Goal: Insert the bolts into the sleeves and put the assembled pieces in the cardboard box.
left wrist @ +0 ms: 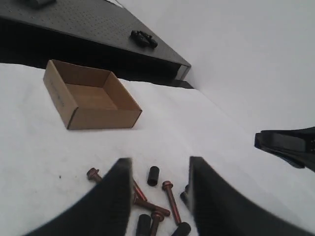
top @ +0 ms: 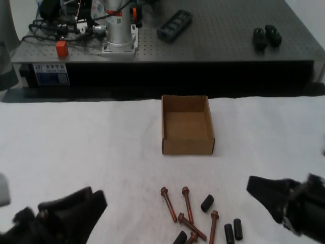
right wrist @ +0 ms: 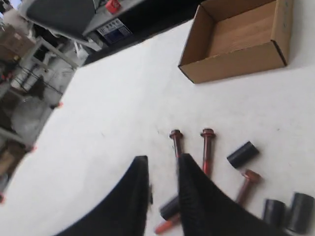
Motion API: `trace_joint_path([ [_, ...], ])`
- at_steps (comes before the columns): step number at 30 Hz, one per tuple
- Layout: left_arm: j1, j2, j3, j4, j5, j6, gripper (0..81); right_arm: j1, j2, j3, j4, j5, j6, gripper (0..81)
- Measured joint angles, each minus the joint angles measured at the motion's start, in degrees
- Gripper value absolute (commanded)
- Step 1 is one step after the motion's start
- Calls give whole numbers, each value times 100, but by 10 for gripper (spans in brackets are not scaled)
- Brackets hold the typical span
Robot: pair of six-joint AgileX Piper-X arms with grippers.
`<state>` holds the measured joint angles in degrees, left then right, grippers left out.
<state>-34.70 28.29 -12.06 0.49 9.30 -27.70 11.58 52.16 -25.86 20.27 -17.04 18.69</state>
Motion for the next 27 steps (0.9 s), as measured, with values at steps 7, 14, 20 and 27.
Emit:
trace_joint_path([
  [7,0,778,-254,0,91,0,368,0,1924,-1221,1547,602,-1008,197],
  [14,0,1022,-254,24,129,0,368,0,2962,-1871,2330,1384,-1502,256],
  [20,0,1058,-261,49,129,0,368,0,3588,-1966,2384,1485,-1552,256],
  [27,0,1058,-261,49,129,0,368,0,3963,-1989,2260,1482,-1550,256],
])
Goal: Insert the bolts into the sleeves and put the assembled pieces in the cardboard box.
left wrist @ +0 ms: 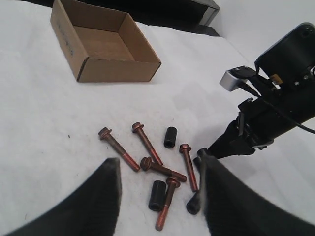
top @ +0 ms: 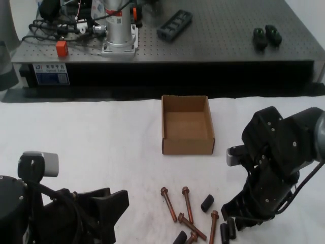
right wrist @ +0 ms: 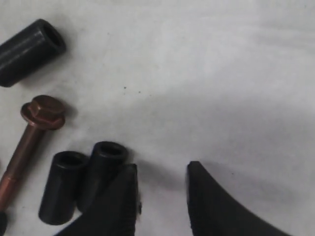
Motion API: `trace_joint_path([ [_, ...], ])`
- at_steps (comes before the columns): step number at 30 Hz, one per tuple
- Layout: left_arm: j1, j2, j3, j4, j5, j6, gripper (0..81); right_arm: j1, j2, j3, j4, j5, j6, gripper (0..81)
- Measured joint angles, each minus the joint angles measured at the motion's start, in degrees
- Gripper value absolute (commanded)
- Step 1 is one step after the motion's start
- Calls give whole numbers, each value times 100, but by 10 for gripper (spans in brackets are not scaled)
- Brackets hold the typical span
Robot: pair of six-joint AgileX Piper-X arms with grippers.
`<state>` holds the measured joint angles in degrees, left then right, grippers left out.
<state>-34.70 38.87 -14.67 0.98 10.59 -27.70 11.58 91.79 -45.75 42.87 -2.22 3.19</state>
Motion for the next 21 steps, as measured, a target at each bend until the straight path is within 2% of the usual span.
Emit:
trace_joint_path([
  [8,0,0,0,0,0,0,368,0,-1,0,0,-167,149,256],
  [13,0,0,0,0,0,0,368,0,-351,0,-384,-959,639,256],
  [21,0,0,0,0,0,0,368,38,-311,0,-426,-980,790,256],
])
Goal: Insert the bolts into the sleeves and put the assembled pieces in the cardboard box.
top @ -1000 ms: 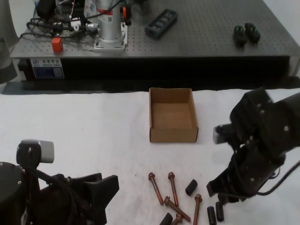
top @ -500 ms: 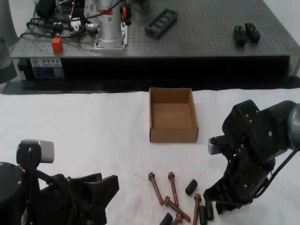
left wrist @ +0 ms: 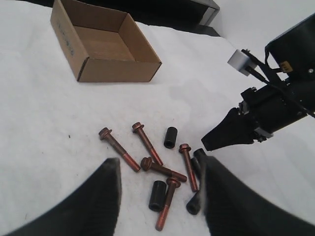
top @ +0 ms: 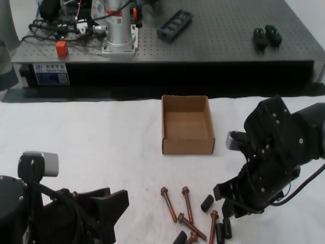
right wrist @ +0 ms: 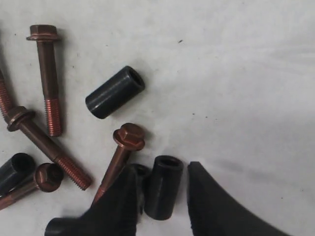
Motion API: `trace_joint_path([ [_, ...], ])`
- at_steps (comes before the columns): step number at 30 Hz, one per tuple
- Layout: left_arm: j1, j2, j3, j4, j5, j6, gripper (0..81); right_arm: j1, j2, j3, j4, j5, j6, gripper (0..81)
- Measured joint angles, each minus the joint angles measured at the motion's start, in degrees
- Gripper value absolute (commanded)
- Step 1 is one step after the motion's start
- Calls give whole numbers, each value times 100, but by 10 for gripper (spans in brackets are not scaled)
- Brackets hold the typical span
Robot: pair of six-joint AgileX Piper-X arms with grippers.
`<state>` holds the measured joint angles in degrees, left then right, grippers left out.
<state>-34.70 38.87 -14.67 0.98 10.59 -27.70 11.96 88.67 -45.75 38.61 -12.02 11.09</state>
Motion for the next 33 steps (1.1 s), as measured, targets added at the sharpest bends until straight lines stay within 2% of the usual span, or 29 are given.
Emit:
trace_joint_path([
  [4,0,0,0,0,0,0,368,280,211,0,12,165,28,256],
  [9,0,0,0,0,43,0,368,522,347,-16,41,774,28,256],
  [17,0,0,0,0,45,0,368,536,375,-16,220,998,28,256],
  [23,0,0,0,57,45,0,368,536,375,-16,181,1064,-38,183],
  [33,0,322,-17,293,62,0,368,536,527,-28,198,1140,-213,183],
])
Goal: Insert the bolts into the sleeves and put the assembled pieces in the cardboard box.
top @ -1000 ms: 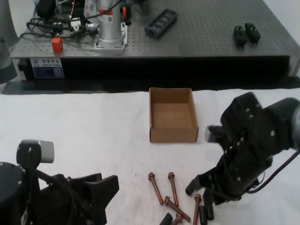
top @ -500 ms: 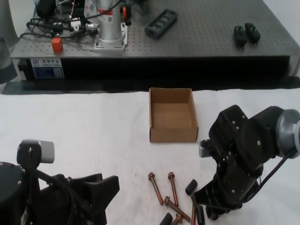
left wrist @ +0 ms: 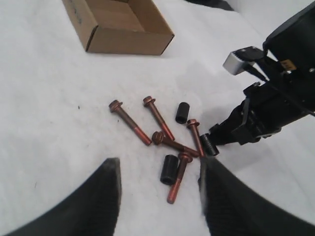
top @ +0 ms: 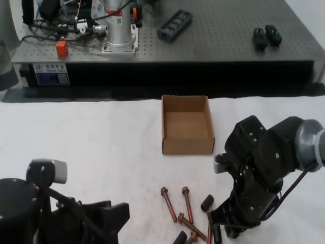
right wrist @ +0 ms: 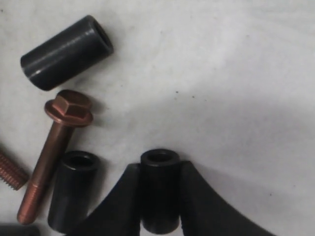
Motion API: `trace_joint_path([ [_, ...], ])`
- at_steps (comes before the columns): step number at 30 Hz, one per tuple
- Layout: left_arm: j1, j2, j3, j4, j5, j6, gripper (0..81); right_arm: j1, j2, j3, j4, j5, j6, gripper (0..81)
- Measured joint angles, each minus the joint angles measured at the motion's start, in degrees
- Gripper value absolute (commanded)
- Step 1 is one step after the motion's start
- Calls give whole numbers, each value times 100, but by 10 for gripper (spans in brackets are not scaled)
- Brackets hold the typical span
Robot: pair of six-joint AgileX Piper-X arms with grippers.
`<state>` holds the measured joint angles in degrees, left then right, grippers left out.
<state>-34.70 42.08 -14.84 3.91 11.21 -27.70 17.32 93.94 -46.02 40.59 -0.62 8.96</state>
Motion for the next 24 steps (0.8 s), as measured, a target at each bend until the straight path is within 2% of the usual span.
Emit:
trace_joint_path([
  [2,0,147,-15,12,9,0,368,0,30,-18,19,0,-42,165],
  [5,0,438,-116,52,25,0,368,0,46,-24,17,13,-67,33],
  [9,0,858,-412,90,25,0,368,0,46,-30,3,10,-145,39],
  [16,0,2046,-1489,1057,25,202,368,-50,-110,-10,93,2,-405,39],
  [24,-83,4636,-4367,2942,287,864,368,-759,-2260,176,1129,2,-755,39],
])
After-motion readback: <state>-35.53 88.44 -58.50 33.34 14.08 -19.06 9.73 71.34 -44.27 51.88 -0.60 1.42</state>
